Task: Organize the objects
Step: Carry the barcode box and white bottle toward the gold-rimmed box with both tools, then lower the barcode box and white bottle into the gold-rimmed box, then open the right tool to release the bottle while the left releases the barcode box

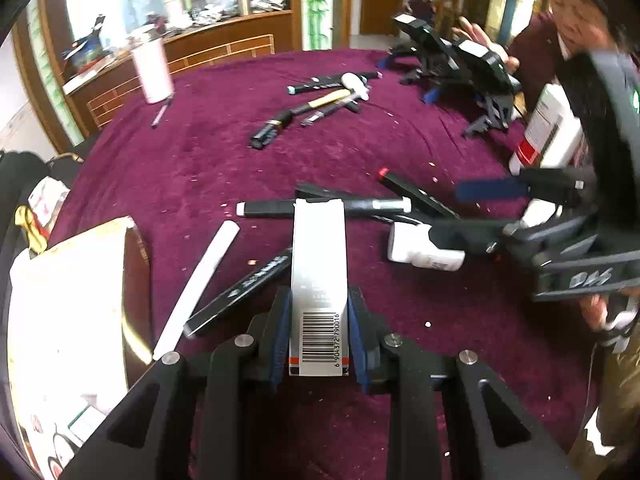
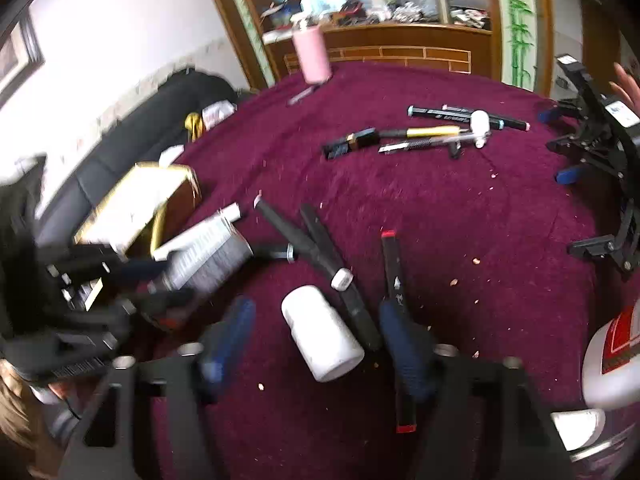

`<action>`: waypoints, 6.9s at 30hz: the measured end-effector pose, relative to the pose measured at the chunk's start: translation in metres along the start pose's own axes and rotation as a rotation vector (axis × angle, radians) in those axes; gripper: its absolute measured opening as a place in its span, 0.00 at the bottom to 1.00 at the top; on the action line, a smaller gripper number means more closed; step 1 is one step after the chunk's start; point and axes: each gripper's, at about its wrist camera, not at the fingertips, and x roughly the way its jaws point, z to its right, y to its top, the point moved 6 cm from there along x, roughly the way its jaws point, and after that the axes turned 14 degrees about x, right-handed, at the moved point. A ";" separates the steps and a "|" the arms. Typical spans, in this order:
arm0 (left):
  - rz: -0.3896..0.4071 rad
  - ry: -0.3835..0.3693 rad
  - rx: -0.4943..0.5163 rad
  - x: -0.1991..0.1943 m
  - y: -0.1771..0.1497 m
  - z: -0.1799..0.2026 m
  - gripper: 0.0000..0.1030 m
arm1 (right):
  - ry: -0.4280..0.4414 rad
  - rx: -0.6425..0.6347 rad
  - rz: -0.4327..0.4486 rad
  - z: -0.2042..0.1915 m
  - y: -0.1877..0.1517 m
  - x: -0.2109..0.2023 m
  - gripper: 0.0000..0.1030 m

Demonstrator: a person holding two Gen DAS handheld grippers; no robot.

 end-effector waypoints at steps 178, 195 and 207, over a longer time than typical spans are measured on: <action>-0.137 0.370 -0.518 -0.056 -0.168 -0.241 0.26 | 0.105 -0.302 -0.138 -0.274 0.032 0.171 0.36; -0.170 0.331 -0.542 -0.046 -0.173 -0.243 0.28 | 0.129 -0.256 -0.148 -0.271 0.033 0.172 0.49; -0.114 0.398 -0.510 -0.075 -0.163 -0.222 0.50 | 0.175 -0.215 -0.042 -0.265 0.041 0.115 0.75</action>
